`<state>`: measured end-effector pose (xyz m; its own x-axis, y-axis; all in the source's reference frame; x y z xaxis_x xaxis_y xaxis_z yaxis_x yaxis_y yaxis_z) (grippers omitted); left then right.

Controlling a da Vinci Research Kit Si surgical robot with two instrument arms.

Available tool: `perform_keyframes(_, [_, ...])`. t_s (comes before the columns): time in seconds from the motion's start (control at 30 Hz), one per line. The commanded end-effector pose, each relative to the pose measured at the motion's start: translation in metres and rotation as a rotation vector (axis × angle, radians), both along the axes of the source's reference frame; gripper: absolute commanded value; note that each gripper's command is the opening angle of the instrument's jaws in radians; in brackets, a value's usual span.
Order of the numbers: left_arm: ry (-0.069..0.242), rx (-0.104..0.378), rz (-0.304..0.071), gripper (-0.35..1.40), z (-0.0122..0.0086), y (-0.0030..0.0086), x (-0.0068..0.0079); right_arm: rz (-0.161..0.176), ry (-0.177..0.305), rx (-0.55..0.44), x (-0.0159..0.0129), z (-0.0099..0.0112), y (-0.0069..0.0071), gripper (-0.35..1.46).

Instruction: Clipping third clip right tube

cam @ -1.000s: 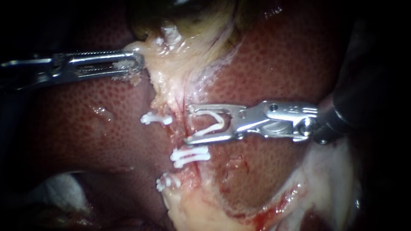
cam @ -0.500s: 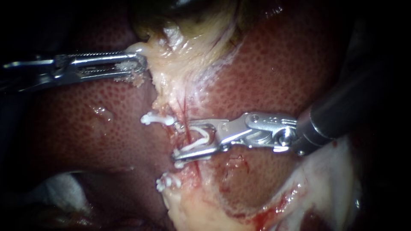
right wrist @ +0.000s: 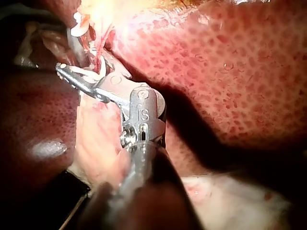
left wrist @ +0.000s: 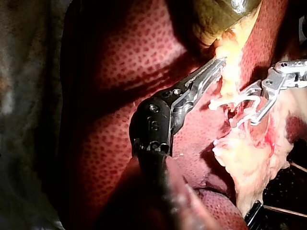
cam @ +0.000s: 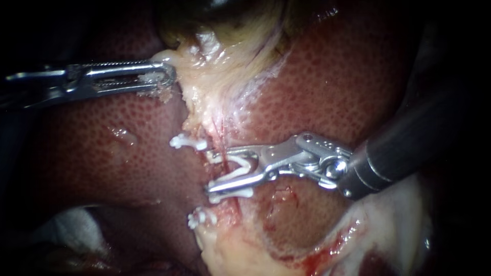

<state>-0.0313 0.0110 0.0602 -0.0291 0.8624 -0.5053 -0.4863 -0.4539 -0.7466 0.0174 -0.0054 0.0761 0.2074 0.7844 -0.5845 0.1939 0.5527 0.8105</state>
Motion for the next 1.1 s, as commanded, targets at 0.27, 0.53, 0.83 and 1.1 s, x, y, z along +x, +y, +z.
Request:
perform_keyframes(0.27, [0.000, 0.001, 0.000, -0.35, 0.0001, 0.0000, 0.0000, 0.015, 0.022, 0.022, -0.0003, -0.0011, 0.0014, 0.46])
perform_keyframes(0.53, [0.000, 0.000, -0.001, -0.35, 0.0001, -0.0001, 0.0000, 0.013, 0.021, 0.029, -0.0005, -0.0010, 0.0017, 0.42])
perform_keyframes(0.83, [0.001, -0.001, -0.001, -0.35, 0.0002, -0.0002, -0.0001, 0.033, 0.005, 0.039, -0.0011, -0.0005, 0.0025, 0.30])
perform_keyframes(1.1, [0.001, -0.001, -0.002, -0.35, 0.0002, -0.0002, -0.0002, 0.043, -0.011, 0.072, -0.0019, 0.0001, 0.0029, -0.06])
